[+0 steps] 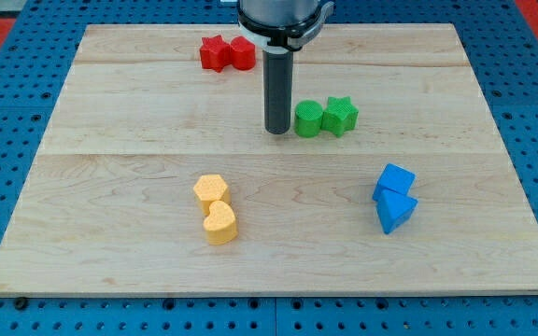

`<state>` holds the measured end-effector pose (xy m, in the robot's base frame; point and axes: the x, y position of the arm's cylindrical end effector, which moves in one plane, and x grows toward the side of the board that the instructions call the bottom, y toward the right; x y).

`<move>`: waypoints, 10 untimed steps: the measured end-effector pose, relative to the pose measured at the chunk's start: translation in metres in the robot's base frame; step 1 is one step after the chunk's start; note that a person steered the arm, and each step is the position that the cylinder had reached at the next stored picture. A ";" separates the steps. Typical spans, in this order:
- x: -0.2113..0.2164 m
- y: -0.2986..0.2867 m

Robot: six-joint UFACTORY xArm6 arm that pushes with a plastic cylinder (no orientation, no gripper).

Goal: Push the red blocks to the top right to the board

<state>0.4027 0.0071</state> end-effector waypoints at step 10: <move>-0.145 -0.157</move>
<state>0.2578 -0.1502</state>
